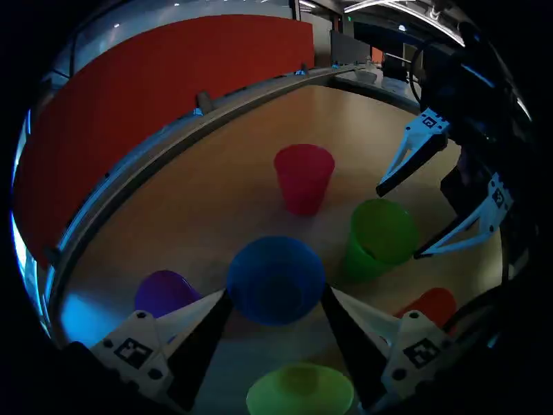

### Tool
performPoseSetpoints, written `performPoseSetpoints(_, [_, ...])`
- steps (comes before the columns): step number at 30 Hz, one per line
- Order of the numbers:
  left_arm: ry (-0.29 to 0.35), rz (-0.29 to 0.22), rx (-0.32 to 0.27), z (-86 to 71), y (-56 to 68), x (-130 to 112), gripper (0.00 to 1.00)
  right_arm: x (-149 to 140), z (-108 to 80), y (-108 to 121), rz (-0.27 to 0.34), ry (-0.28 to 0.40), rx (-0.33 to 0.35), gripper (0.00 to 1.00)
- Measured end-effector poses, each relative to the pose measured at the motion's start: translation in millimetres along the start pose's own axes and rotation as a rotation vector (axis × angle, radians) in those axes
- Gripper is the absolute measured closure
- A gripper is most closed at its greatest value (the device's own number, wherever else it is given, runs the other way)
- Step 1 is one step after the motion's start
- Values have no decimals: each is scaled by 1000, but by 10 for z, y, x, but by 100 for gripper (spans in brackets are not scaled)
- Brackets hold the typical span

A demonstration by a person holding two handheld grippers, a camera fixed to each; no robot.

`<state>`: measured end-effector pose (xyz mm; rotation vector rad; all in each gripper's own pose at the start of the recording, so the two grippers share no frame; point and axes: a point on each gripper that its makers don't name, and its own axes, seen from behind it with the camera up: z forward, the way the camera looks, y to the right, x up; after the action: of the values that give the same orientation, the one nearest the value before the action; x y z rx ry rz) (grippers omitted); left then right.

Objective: Pour water

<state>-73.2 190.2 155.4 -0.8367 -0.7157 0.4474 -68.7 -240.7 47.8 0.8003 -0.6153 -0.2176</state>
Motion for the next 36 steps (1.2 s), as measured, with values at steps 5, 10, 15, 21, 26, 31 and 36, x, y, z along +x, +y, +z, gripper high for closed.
performPoseSetpoints(5, [7, 3, 8, -6, -9, 4, 13, 0, -5, 9, 0, 0, -2, 0])
performPoseSetpoints(10, [15, -9, 6, -1, -10, 2, 14, 2, -8, 14, 2, 0, -4, 0])
performPoseSetpoints(15, [21, -6, 12, 6, -7, 1, 14, 1, -5, 17, 3, 0, -5, 0])
performPoseSetpoints(21, [36, -22, 1, 3, 35, 15, 16, 0, -10, 15, 3, 0, -5, 0])
performPoseSetpoints(26, [49, -35, -18, -14, 82, 14, 16, -3, -33, 28, 0, 0, -9, 0])
performPoseSetpoints(31, [69, -46, -17, -35, 90, 32, 16, -7, -58, 21, -2, 0, -9, 0])
performPoseSetpoints(36, [96, -53, -14, -102, 86, 84, 16, -17, -68, -3, -6, 0, -6, 0])
